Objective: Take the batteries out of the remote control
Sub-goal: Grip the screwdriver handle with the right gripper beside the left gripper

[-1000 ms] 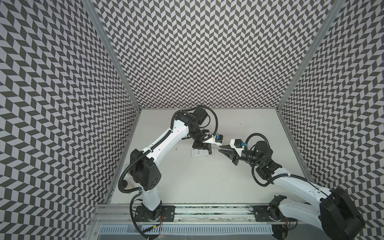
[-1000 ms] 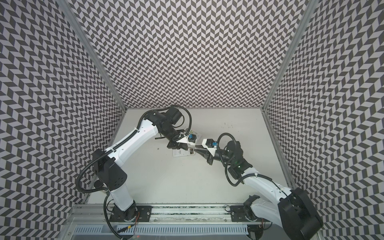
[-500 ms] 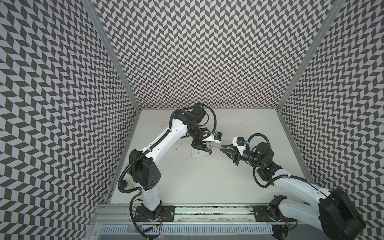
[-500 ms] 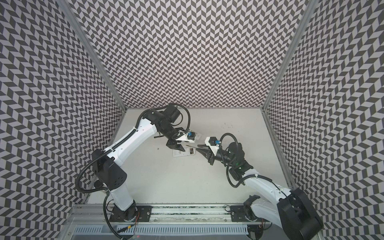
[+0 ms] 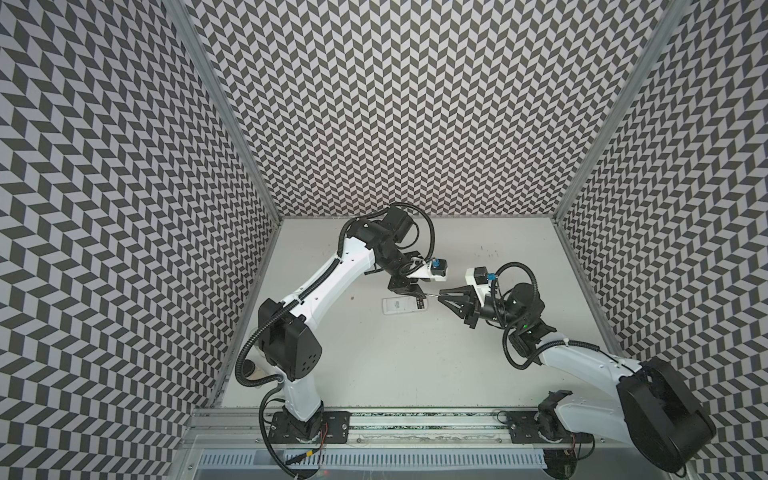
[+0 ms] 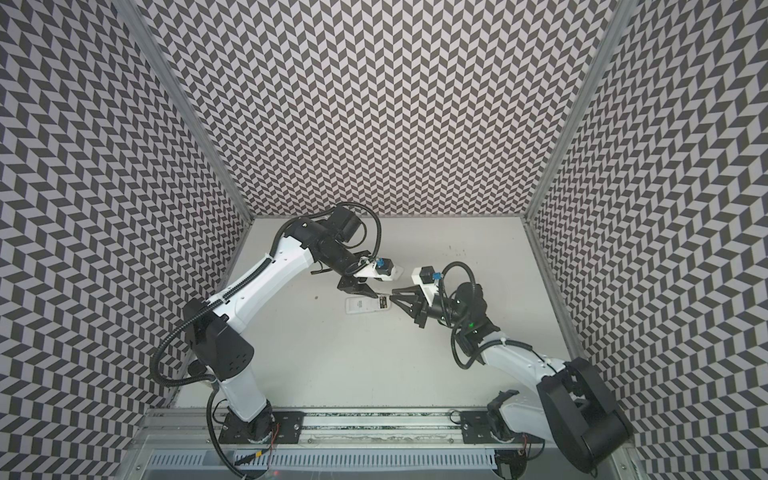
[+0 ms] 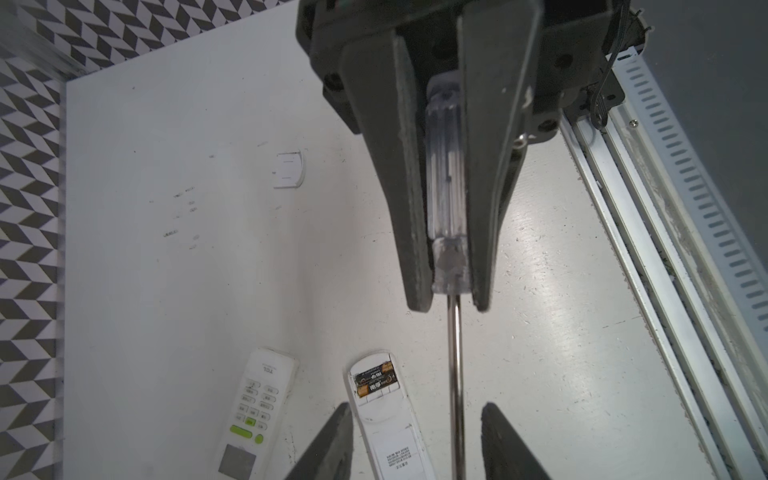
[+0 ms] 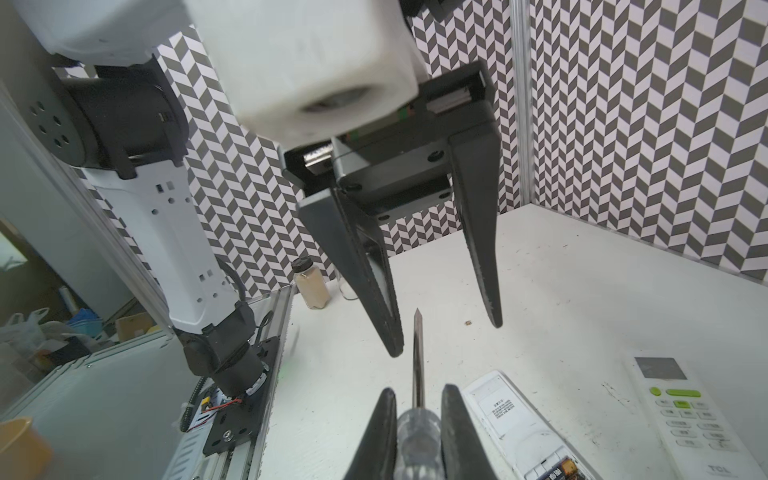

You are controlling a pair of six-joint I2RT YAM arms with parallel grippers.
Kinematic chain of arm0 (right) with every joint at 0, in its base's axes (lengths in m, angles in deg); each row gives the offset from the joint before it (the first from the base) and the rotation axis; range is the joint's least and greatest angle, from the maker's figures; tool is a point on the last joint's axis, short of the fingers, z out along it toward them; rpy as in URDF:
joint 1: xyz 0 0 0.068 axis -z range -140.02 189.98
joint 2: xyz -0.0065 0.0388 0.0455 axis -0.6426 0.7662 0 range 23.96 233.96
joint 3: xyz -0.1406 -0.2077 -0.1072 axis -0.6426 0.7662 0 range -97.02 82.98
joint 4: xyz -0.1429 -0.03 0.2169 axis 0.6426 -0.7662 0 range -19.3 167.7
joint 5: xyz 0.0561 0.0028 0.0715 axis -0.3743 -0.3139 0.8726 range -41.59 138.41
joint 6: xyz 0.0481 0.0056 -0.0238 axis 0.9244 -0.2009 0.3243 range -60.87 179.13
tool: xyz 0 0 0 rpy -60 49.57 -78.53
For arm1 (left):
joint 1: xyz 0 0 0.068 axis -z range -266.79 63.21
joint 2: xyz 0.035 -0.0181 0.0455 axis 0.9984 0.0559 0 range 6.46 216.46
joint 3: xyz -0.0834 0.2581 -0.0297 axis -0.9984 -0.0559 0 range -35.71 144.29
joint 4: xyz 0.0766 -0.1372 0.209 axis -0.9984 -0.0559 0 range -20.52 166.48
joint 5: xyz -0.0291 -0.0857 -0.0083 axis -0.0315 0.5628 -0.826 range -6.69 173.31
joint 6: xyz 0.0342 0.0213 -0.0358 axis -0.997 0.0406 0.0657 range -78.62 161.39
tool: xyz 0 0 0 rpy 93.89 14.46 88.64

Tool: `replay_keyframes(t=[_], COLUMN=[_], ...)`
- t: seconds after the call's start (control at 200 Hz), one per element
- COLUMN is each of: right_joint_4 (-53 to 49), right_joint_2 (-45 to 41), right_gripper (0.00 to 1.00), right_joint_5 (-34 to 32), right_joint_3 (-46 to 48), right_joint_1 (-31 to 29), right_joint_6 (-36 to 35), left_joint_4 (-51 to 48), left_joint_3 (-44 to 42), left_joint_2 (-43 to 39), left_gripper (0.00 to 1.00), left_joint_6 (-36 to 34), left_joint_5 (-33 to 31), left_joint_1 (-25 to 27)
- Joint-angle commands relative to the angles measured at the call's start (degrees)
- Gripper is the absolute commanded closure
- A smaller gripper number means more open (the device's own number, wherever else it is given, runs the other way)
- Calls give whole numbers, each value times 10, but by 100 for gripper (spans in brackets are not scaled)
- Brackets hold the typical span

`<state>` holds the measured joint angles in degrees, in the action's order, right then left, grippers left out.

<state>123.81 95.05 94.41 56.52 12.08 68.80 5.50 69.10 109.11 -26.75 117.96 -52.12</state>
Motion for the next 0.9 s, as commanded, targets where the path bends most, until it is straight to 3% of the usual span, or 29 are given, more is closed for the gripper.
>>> replay_keyframes(t=[0.0,0.16,0.245,0.32,0.421,0.486,0.561,0.636,0.801,0.891], right_joint_4=[57,61,77,73,76,80,63,56,24,18], right_joint_2=[1,8,8,14,9,9,14,6,3,-6], right_gripper=[100,100,100,100,100,100,100,100,72,66], right_joint_5=[18,25,17,17,9,8,15,11,13,11], right_joint_3=[-5,-14,-7,-13,-13,-8,-15,-15,-15,-11], right_joint_1=[1,1,1,1,1,1,1,1,1,1], right_joint_6=[16,19,25,24,28,27,17,13,-24,-31], left_joint_4=[14,15,18,17,18,20,20,18,14,9], left_joint_3=[0,-7,-13,-19,-22,-28,-26,-20,-21,-17], left_joint_2=[6,12,10,11,11,10,12,14,13,12], left_gripper=[59,78,78,71,72,81,100,100,100,100], left_joint_6=[-2,-3,-3,-3,-3,-2,1,6,5,1], left_joint_5=[38,54,57,62,65,67,68,69,75,72], left_joint_1=[6,7,10,9,11,12,11,11,8,7])
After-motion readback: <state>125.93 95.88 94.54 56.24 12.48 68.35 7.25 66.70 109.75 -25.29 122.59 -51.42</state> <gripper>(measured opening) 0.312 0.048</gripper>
